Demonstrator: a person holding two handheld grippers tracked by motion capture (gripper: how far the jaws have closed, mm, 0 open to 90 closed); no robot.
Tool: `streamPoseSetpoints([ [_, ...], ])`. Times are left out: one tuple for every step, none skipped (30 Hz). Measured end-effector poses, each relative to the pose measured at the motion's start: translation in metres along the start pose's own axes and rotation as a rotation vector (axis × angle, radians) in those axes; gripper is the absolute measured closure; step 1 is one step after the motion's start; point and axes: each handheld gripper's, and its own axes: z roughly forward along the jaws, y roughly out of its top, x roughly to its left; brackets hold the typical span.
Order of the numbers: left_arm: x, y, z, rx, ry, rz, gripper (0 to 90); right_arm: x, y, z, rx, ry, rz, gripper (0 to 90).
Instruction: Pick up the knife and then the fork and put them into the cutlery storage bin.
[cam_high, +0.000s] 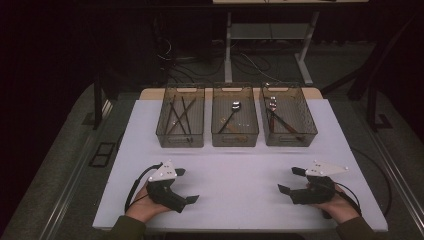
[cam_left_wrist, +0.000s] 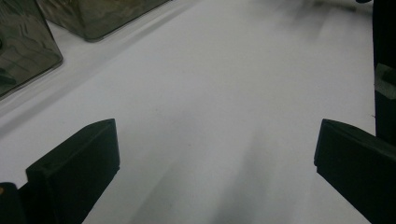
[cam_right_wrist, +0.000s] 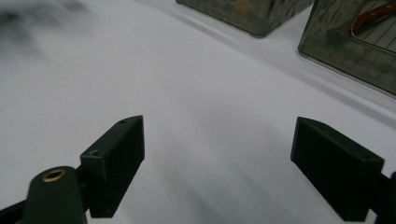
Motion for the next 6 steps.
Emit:
streamPoseSetpoints([
  [-0.0001,0.0,0.0,0.001,0.0,0.0,0.0,0.0,-0.0001,0.0004,0.003,-0.001,-0.001,17.3],
  [-0.0002,-0.0001,0.0,0.001,-0.001,-0.001,0.0,0.0001,0.0001,0.0007,0.002,0.001,-0.001,17.3],
  [-0.0002,-0.0001,-0.0001,0.001,-0.001,0.0,0.0,0.0005,0.0002,0.0009,0.001,0.004,-0.002,17.3],
  [-0.0002,-0.0001,0.0,0.001,-0.001,-0.001,0.0,0.0008,0.0003,0.0009,0.002,0.005,-0.004,17.3],
  [0.0,0.0,0.0,0.002,-0.001,-0.001,0.0,0.001,0.0004,0.0008,0.004,0.006,-0.006,17.2],
  [0.0,0.0,0.0,0.002,-0.001,-0.001,0.0,0.001,0.0004,0.0008,0.003,0.007,-0.007,17.3],
])
